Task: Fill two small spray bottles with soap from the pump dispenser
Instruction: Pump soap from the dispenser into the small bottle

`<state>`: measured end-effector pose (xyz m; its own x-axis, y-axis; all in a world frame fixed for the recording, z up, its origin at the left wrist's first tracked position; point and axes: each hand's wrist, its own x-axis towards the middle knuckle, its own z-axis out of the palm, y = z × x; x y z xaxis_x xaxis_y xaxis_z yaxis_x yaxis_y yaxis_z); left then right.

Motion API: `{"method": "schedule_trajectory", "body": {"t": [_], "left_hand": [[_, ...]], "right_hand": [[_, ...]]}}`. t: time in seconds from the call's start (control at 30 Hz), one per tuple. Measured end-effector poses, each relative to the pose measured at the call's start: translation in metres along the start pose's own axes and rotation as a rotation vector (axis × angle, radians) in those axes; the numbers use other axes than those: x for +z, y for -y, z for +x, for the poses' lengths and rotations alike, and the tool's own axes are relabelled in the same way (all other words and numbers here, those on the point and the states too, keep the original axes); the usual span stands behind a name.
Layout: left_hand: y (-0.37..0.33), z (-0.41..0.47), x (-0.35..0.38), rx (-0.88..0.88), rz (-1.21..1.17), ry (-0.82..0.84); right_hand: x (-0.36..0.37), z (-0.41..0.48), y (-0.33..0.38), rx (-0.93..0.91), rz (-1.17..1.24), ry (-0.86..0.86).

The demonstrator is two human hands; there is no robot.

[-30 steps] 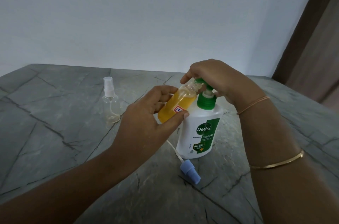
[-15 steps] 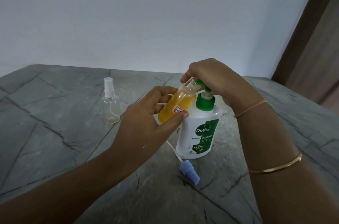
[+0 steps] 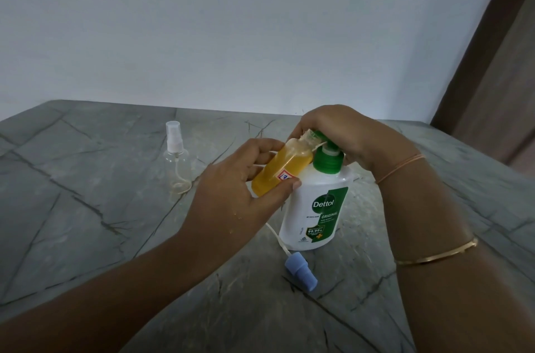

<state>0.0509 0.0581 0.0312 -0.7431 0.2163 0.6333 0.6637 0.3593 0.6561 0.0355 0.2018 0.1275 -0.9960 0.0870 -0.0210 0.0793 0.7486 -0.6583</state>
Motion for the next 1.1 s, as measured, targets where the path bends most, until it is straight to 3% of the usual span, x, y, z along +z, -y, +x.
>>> {"method": "schedule_trajectory", "body": {"t": [0.17, 0.37, 0.7, 0.87, 1.1], "left_hand": [[0.0, 0.0, -0.001, 0.007, 0.0, 0.001], [-0.001, 0.001, -0.003, -0.012, -0.016, -0.006], [-0.001, 0.0, -0.005, -0.014, -0.02, -0.019], [0.002, -0.001, -0.004, -0.015, -0.014, -0.016], [-0.003, 0.0, -0.004, -0.031, -0.005, -0.018]], "right_hand": [[0.0, 0.002, -0.001, -0.029, 0.026, 0.018], [-0.003, 0.003, 0.0, -0.053, 0.115, -0.101], [-0.004, -0.003, 0.006, -0.014, 0.143, -0.056], [0.002, -0.006, 0.005, 0.0, 0.001, 0.007], [-0.002, -0.005, 0.007, -0.038, 0.047, -0.039]]}}
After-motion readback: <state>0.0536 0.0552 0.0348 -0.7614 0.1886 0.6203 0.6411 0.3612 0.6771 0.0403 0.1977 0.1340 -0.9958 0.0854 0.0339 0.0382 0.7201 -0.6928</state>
